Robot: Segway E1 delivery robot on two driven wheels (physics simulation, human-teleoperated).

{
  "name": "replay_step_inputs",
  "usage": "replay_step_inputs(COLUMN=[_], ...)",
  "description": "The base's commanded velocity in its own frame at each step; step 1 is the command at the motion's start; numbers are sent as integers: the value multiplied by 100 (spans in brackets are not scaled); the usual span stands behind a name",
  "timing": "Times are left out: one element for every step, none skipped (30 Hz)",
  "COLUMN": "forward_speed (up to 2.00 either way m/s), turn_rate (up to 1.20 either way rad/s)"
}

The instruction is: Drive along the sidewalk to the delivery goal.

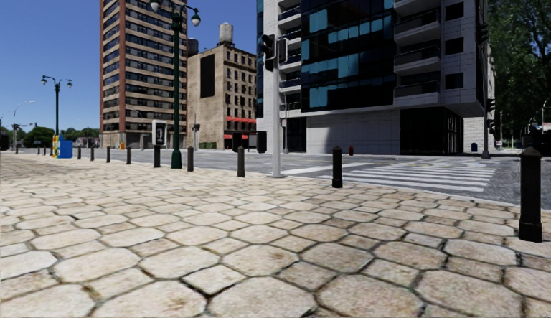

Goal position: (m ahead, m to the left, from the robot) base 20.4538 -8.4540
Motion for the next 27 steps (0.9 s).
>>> replay_step_inputs(forward_speed=[146, 146, 146, 146, 146, 146, 146, 146, 146, 146, 146, 146, 146, 146, 146, 146, 146, 146, 146, 146, 146, 146, 146, 146, 146, 146, 146], turn_rate=[-118, -41, -41, -2, 0, 0, 0, 0, 0, 0, 0, 0, 0, 0, 0, 0, 0, 0, 0, 0, 0, 0, 0, 0, 0, 0, 0])
